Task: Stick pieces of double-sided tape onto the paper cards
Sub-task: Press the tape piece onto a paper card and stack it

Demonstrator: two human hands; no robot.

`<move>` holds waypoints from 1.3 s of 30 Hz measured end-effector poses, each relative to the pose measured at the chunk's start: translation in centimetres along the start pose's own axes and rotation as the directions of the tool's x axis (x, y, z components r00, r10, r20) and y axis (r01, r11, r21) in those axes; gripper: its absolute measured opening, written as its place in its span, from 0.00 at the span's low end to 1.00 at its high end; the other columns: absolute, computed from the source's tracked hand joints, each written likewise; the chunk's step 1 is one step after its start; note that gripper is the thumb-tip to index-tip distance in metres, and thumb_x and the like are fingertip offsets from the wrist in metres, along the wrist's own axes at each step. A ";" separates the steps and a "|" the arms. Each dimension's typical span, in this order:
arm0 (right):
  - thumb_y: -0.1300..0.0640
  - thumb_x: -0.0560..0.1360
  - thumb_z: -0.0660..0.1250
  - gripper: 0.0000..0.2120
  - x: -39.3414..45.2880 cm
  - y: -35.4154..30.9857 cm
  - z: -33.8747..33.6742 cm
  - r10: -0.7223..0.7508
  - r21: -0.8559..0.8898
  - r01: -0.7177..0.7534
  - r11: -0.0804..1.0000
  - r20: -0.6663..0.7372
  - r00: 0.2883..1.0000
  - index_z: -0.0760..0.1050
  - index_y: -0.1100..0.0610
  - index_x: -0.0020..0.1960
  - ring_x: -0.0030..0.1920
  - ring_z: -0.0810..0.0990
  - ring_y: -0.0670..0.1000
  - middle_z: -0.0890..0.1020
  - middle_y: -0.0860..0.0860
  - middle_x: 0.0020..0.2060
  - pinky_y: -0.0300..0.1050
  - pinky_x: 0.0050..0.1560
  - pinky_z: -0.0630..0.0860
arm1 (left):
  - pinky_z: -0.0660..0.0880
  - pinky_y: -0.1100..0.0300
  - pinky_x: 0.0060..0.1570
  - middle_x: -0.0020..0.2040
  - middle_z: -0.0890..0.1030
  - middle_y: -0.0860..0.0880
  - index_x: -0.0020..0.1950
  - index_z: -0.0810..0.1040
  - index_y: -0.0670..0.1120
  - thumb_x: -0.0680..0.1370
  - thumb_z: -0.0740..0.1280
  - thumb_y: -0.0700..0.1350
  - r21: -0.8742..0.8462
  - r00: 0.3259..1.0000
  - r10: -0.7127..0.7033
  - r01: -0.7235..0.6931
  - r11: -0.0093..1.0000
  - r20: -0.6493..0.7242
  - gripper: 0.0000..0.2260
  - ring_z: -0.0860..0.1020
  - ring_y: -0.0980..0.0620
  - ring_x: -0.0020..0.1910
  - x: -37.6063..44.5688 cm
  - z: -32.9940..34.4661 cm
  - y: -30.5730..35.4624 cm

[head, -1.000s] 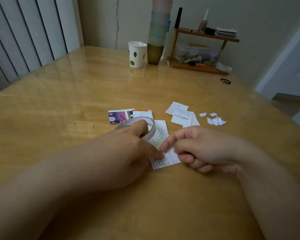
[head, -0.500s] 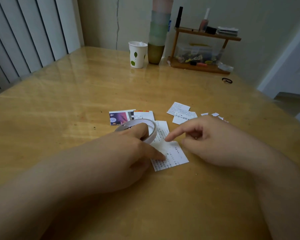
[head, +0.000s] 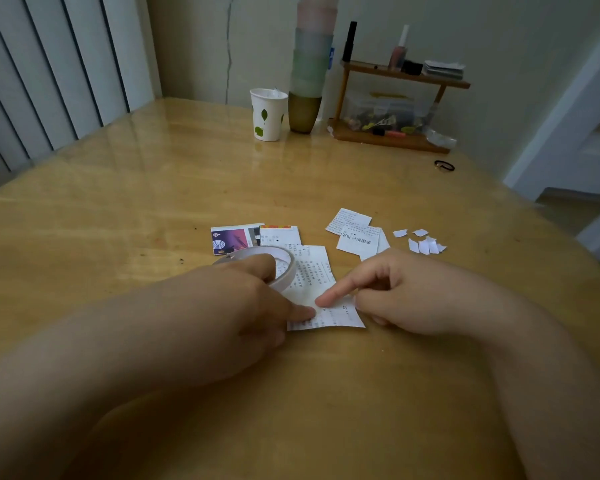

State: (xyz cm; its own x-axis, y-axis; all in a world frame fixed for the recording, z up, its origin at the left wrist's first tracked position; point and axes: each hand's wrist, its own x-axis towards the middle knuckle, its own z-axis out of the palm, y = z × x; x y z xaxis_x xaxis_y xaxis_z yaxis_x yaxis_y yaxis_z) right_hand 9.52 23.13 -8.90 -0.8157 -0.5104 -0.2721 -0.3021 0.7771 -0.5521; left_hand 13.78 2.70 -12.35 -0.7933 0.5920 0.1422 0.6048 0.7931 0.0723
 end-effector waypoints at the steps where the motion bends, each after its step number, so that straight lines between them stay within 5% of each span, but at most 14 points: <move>1: 0.58 0.76 0.58 0.21 0.0 0.1 0.0 0.000 0.003 0.000 1.000 0.009 1.000 0.80 0.32 0.46 0.29 0.66 0.50 0.71 0.50 0.29 0.42 0.33 0.64 | 0.59 0.79 0.42 0.47 0.68 0.59 0.66 0.69 0.58 0.81 0.54 0.53 0.008 1.000 -0.007 0.007 1.000 -0.005 0.15 0.63 0.60 0.40 0.1 0.1 -0.2; 5: 0.57 0.77 0.58 0.21 0.1 0.4 -0.2 0.007 -0.003 -0.007 1.000 0.022 1.000 0.79 0.31 0.46 0.29 0.67 0.47 0.72 0.46 0.27 0.42 0.34 0.65 | 0.58 0.69 0.37 0.44 0.68 0.61 0.64 0.71 0.60 0.80 0.53 0.56 0.038 1.000 -0.030 0.030 0.999 -0.008 0.14 0.65 0.60 0.39 -0.1 0.7 -0.4; 12: 0.54 0.77 0.63 0.13 0.0 1.0 -0.8 -0.048 0.086 0.043 0.995 0.054 0.997 0.81 0.36 0.48 0.28 0.68 0.44 0.74 0.43 0.26 0.39 0.33 0.66 | 0.59 0.75 0.34 0.44 0.69 0.62 0.59 0.74 0.62 0.78 0.54 0.60 -0.070 0.997 -0.081 0.081 0.994 0.005 0.14 0.66 0.66 0.35 0.2 1.9 -1.0; 20: 0.57 0.75 0.68 0.06 1.4 2.9 -0.6 0.126 0.302 0.004 0.953 -0.410 0.903 0.82 0.49 0.43 0.29 0.69 0.45 0.76 0.48 0.29 0.40 0.35 0.66 | 0.60 0.80 0.38 0.38 0.63 0.61 0.63 0.73 0.59 0.80 0.55 0.55 -0.086 0.997 -0.070 0.073 0.994 0.041 0.14 0.65 0.65 0.35 0.2 0.5 0.0; 26: 0.57 0.73 0.70 0.05 1.0 1.7 -0.1 -0.004 0.264 0.081 0.961 -0.282 0.960 0.83 0.50 0.40 0.29 0.69 0.41 0.73 0.46 0.28 0.33 0.31 0.65 | 0.71 0.62 0.48 0.50 0.68 0.60 0.61 0.73 0.60 0.79 0.56 0.53 -0.144 0.973 -0.220 0.209 0.967 -0.064 0.12 0.71 0.57 0.44 0.0 -1.3 0.5; 29: 0.57 0.73 0.70 0.03 0.8 1.2 0.1 -0.053 0.238 0.111 0.965 -0.237 0.970 0.82 0.52 0.41 0.27 0.67 0.40 0.73 0.43 0.27 0.30 0.29 0.64 | 0.73 0.60 0.48 0.53 0.67 0.60 0.63 0.70 0.62 0.79 0.57 0.53 -0.159 0.960 -0.255 0.235 0.959 -0.118 0.13 0.71 0.56 0.43 0.0 -1.4 0.5; 32: 0.57 0.74 0.69 0.05 0.9 0.9 0.6 -0.057 0.165 0.090 0.982 -0.196 0.979 0.82 0.51 0.42 0.28 0.68 0.41 0.73 0.43 0.28 0.31 0.30 0.64 | 0.73 0.59 0.51 0.61 0.66 0.61 0.65 0.68 0.64 0.79 0.57 0.52 -0.161 0.968 -0.220 0.199 0.967 -0.123 0.15 0.74 0.55 0.54 0.1 -1.3 0.7; 39: 0.57 0.75 0.67 0.08 0.8 0.8 0.7 -0.014 0.114 0.035 0.993 -0.176 0.984 0.82 0.47 0.43 0.28 0.68 0.42 0.73 0.44 0.28 0.31 0.30 0.64 | 0.53 0.67 0.36 0.59 0.69 0.58 0.66 0.70 0.58 0.81 0.53 0.50 -0.011 0.992 -0.120 0.120 0.993 -0.041 0.15 0.69 0.57 0.55 0.4 -0.5 1.0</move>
State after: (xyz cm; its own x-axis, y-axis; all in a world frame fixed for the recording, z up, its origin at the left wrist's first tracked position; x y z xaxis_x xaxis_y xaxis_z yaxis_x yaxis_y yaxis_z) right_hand 8.95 23.03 -10.10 -0.8855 -0.4486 -0.1208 -0.2721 0.7116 -0.6477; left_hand 14.13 3.64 -11.74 -0.8566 0.4863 0.1726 0.5064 0.8565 0.1001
